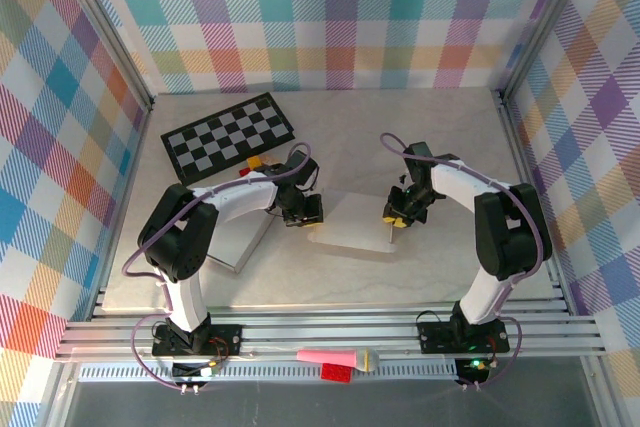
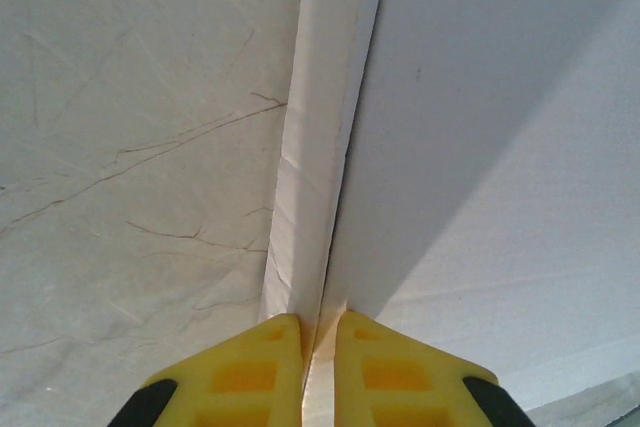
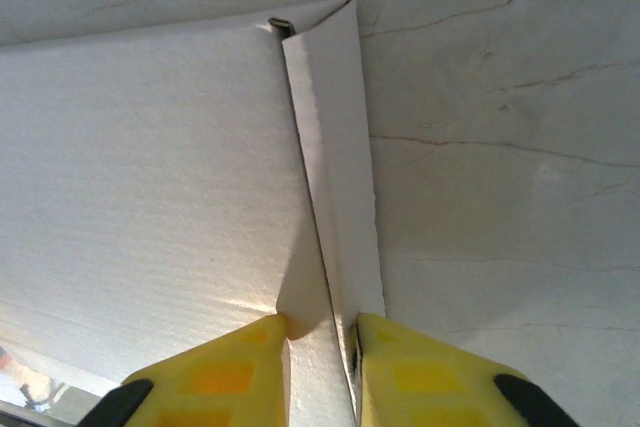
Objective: Fold the paper box
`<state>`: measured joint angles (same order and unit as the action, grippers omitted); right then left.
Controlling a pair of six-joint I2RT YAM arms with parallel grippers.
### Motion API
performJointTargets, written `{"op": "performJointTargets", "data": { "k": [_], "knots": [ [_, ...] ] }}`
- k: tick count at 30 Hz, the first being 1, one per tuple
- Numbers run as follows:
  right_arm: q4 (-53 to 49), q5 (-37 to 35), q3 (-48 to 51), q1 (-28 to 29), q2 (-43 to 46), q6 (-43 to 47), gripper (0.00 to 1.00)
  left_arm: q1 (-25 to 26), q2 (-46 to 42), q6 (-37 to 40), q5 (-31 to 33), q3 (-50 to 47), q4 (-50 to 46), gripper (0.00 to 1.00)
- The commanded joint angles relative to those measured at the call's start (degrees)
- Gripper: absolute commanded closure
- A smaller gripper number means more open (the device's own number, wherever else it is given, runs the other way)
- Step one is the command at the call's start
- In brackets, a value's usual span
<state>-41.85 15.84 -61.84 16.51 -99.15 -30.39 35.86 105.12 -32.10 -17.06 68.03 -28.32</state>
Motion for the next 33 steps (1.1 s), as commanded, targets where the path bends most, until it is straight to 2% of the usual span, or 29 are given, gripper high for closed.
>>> {"op": "performJointTargets", "data": {
  "k": [1,5,12,16,19,23,26,28,33],
  "knots": [
    [-2.4,-0.9,-1.0,-0.3,0.6,1.6,0.75,0.1,1.6,-0.5,1.1,-2.5,-1.5,0.91],
    [-2.0,-0.6,-0.6,-1.8,1.9,2.1,0.66,0.0,1.3,-0.4,1.3,-2.5,-1.7,0.94],
    [0.4,1.9,1.0,-4.3,5.7,4.0,0.38,-0.4,0.4,-0.4,1.0,-3.8,-0.7,1.0],
    [2.4,5.1,1.5,-5.3,6.6,7.0,0.27,-1.7,-0.3,-0.1,-0.4,-5.6,0.9,1.0],
    [3.3,7.9,1.2,-5.8,5.2,9.9,0.24,-3.1,-0.9,-0.1,-3.1,-7.9,4.0,1.0],
    [7.1,15.5,1.9,-6.6,3.3,12.6,0.22,-5.2,-1.2,0.7,-7.5,-10.6,8.1,1.0],
    [6.9,16.4,1.1,-6.9,1.4,13.7,0.22,-7.2,-1.5,0.7,-9.3,-13.1,10.3,1.0],
    [8.2,19.6,1.2,-7.3,0.9,13.3,0.21,-8.5,-1.6,0.6,-10.3,-14.3,11.3,1.0],
    [8.5,18.4,1.5,-7.4,1.0,12.3,0.2,-10.3,-1.5,1.0,-11.4,-15.7,11.9,1.0]
  ]
}}
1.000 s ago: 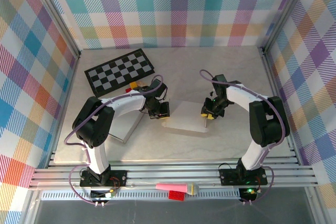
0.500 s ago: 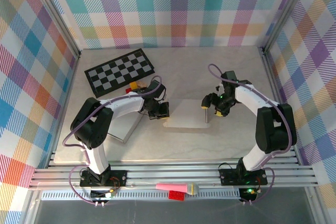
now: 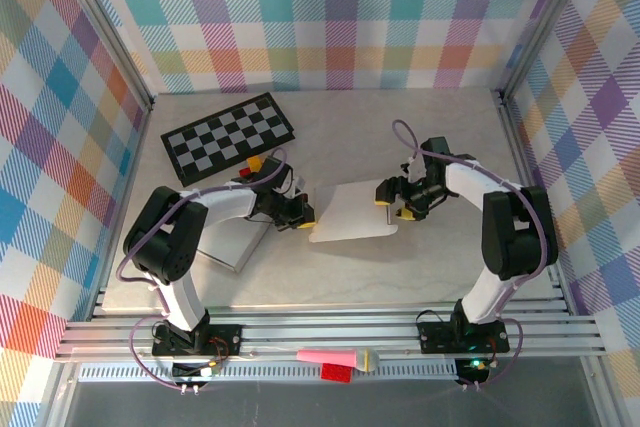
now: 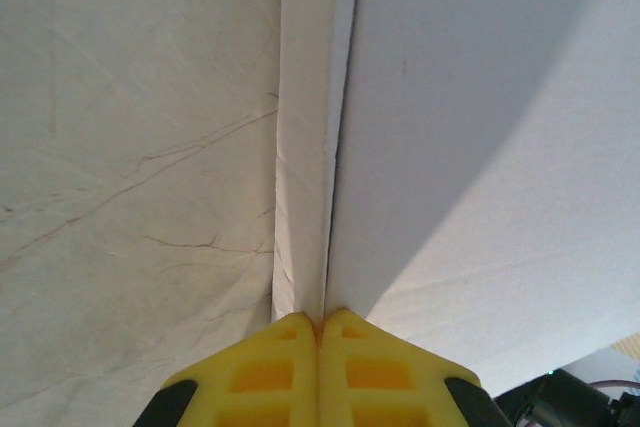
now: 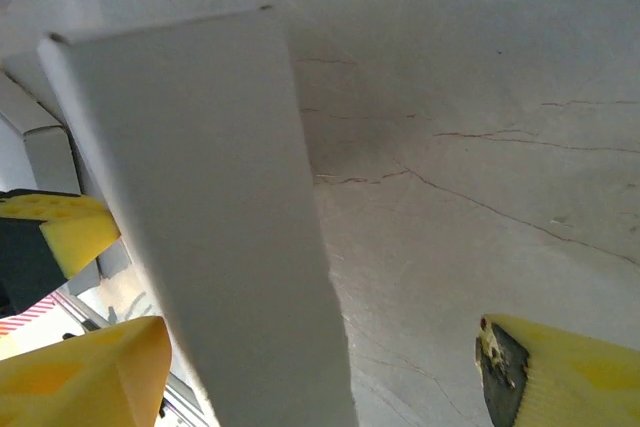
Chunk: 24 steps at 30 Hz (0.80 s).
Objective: Fold the paper box
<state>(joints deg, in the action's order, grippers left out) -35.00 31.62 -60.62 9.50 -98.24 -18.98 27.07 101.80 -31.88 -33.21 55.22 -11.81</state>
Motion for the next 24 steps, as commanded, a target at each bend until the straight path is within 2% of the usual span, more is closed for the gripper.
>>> {"op": "performJointTargets", "data": {
  "k": [1,7,14,20,24],
  "knots": [
    [2.9,4.0,0.8,-0.4,0.1,0.4,0.2,-1.6,2.1,0.8,4.4,-2.9,-4.6,1.0],
    [11.5,14.0,3.6,0.4,-0.6,-6.3,0.26,-1.7,2.9,1.0,4.2,-1.6,-4.8,1.0],
    [16.8,16.4,6.3,1.0,-0.6,-12.6,0.41,-1.7,3.1,0.8,4.0,0.1,-5.1,1.0],
    [20.5,17.2,7.7,1.0,0.1,-18.9,0.49,-1.7,2.7,0.9,3.8,1.6,-5.5,1.0],
    [22.5,18.0,7.9,1.1,0.0,-23.1,0.55,-1.7,1.0,1.1,4.5,2.6,-6.1,0.9]
  ]
}}
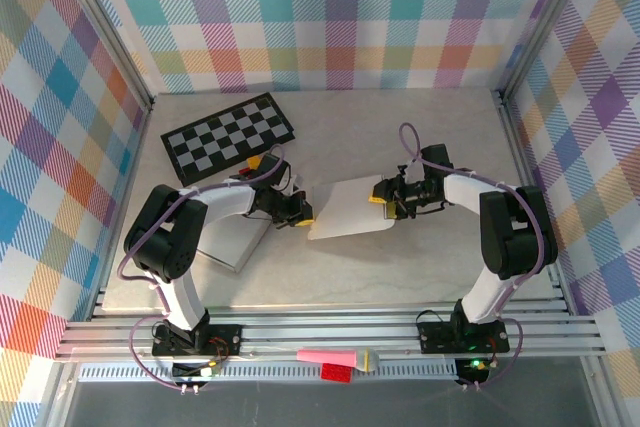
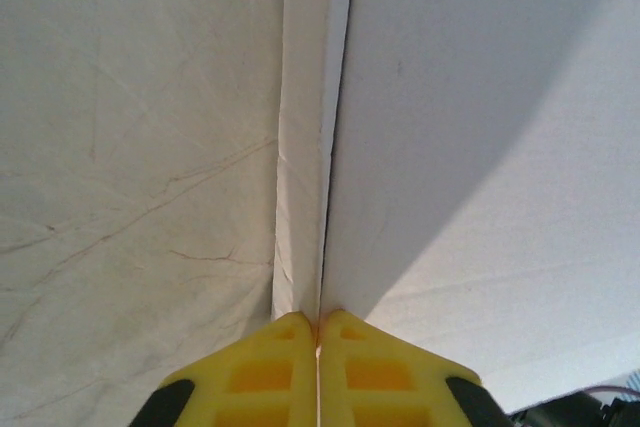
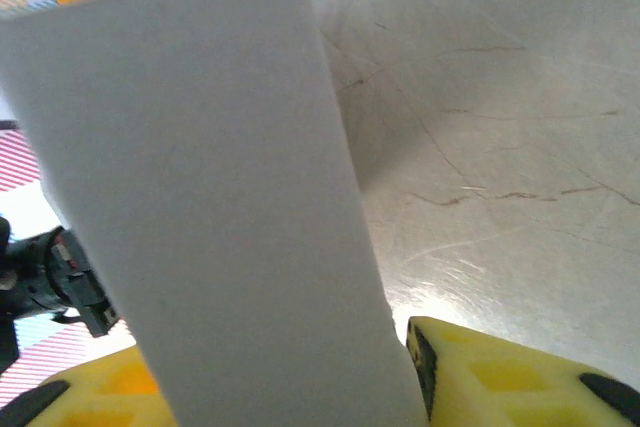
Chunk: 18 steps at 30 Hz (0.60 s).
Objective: Fold the paper box
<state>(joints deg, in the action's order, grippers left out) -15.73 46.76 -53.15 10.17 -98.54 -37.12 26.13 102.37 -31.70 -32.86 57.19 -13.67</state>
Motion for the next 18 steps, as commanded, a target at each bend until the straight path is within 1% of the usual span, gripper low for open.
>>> {"op": "performJointTargets", "data": {
  "k": [1,4,8,11,13,14,16,18],
  "knots": [
    [3.1,2.8,0.3,0.4,0.2,-5.6,0.56,-0.7,-0.5,1.1,4.7,0.9,-4.4,0.87],
    [1.1,2.9,-0.5,0.3,-0.2,-7.2,0.59,-0.6,-4.7,2.3,7.9,1.5,-5.3,0.72],
    [-2.5,3.6,-2.0,0.1,-0.4,-9.3,0.63,0.2,-12.1,7.9,13.6,2.5,-6.7,0.62],
    [-4.5,5.2,-2.7,-0.6,-0.6,-12.3,0.65,1.4,-16.6,13.9,14.8,3.3,-6.9,0.59],
    [-6.6,6.0,-3.6,-0.9,-0.7,-14.1,0.66,3.0,-19.6,19.2,14.9,3.7,-6.8,0.57],
    [-7.5,6.4,-3.8,-1.2,-0.8,-14.9,0.67,3.7,-20.8,22.1,13.9,3.7,-6.5,0.57],
    [-10.1,7.7,-4.8,-1.6,-1.1,-16.8,0.69,6.6,-24.1,30.3,13.3,3.8,-6.3,0.57],
    [-13.9,8.6,-6.3,-1.8,-1.7,-18.0,0.7,9.8,-26.2,38.9,12.7,4.9,-8.8,0.54]
  ]
}}
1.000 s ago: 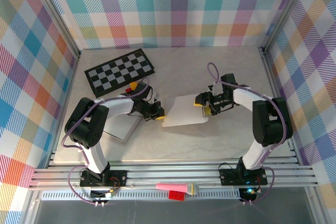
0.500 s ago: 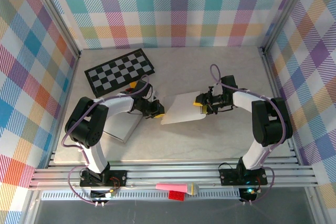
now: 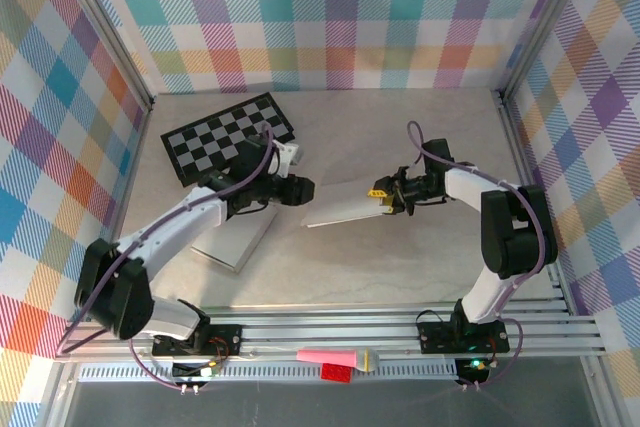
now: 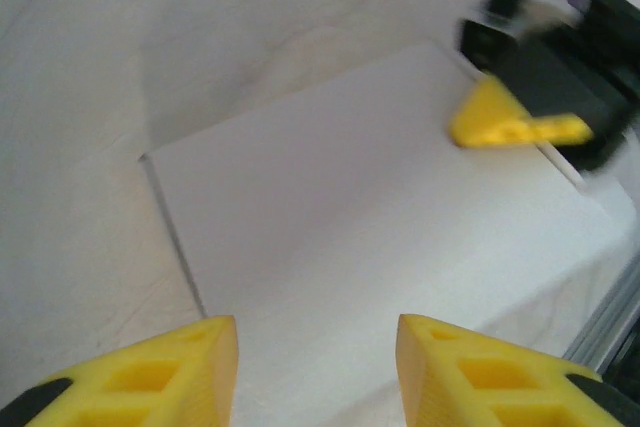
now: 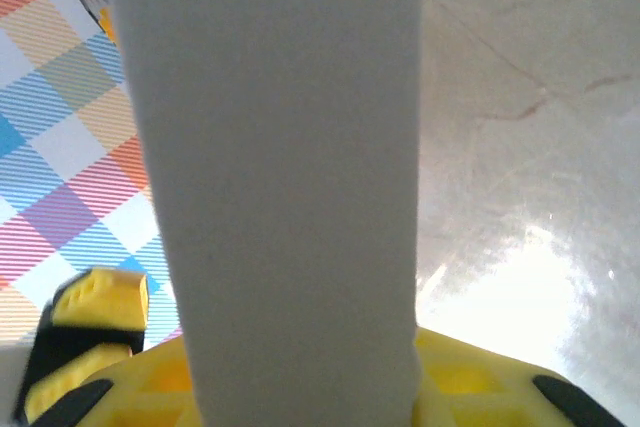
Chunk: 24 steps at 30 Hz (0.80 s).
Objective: Fold the paper box
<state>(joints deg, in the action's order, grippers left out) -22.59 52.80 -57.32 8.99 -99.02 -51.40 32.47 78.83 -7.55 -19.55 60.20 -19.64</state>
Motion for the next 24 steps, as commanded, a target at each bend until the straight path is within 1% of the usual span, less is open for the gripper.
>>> {"op": "performJointTargets", "data": {
  "k": [1,4,7,9,12,15,18,24],
  "knots": [
    [-8.9,3.2,-3.0,-0.8,-1.6,-4.0,0.7,4.8,-2.9,18.3,-0.1,2.9,-5.1,0.53],
    [-13.4,4.1,-4.4,-1.3,-2.2,-6.2,0.72,7.7,-1.4,26.6,2.2,6.2,-13.0,0.51],
    [-14.4,6.6,-4.1,-1.8,-2.9,-9.5,0.73,10.4,1.0,33.1,6.2,8.4,-18.6,0.46],
    [-16.8,7.2,-5.0,-2.0,-3.8,-9.0,0.73,11.4,2.3,36.5,8.1,9.2,-20.4,0.45],
    [-20.1,7.0,-6.1,-2.3,-4.6,-7.9,0.73,11.7,4.3,39.5,10.4,9.8,-21.3,0.44],
    [-20.4,8.1,-5.3,-2.6,-5.1,-9.5,0.75,11.9,5.4,42.1,9.9,10.4,-21.1,0.44],
    [-21.1,8.9,-5.1,-2.6,-6.3,-9.5,0.76,12.2,5.2,47.3,8.0,8.9,-19.8,0.43],
    [-20.3,9.8,-4.3,-2.7,-7.0,-10.9,0.76,12.3,7.3,49.9,6.9,9.2,-19.8,0.41]
  ]
}}
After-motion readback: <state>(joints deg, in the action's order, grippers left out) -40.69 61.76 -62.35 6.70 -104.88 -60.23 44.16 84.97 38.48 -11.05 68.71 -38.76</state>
